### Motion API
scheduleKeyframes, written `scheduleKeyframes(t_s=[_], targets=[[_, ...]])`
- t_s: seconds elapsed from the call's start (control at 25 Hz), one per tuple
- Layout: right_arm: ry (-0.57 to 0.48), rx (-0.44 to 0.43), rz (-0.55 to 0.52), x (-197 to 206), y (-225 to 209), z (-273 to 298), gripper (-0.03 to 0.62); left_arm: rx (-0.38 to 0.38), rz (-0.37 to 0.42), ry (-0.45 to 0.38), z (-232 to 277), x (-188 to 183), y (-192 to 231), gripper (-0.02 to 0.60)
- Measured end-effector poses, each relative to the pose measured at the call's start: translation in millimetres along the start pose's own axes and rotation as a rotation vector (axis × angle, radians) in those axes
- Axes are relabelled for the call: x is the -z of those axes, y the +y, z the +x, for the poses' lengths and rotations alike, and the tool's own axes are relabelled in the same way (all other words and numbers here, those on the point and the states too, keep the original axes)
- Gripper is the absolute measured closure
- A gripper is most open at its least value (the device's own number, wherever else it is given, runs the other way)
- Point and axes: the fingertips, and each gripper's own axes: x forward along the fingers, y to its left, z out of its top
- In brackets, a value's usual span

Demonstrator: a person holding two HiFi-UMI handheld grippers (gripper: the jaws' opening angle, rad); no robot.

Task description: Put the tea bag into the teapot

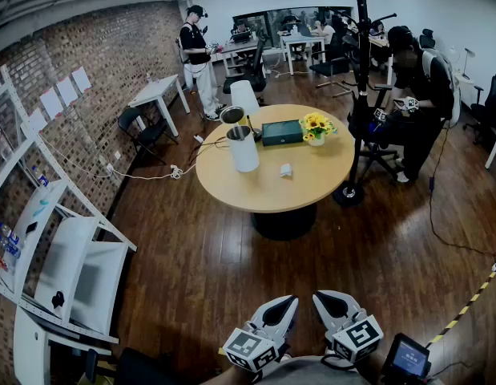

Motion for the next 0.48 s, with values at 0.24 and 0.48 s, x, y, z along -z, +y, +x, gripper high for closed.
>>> scheduleKeyframes(t_s=[0.24,0.48], targets=[[0.023,0.014,0.01,21,21,19,0.586,0.006,-0.023,0.029,-23,5,25,0.581],[0.076,0.023,0.005,32,29,44,0.586,0.004,-0.045,0.051,-35,4,50,0.581]])
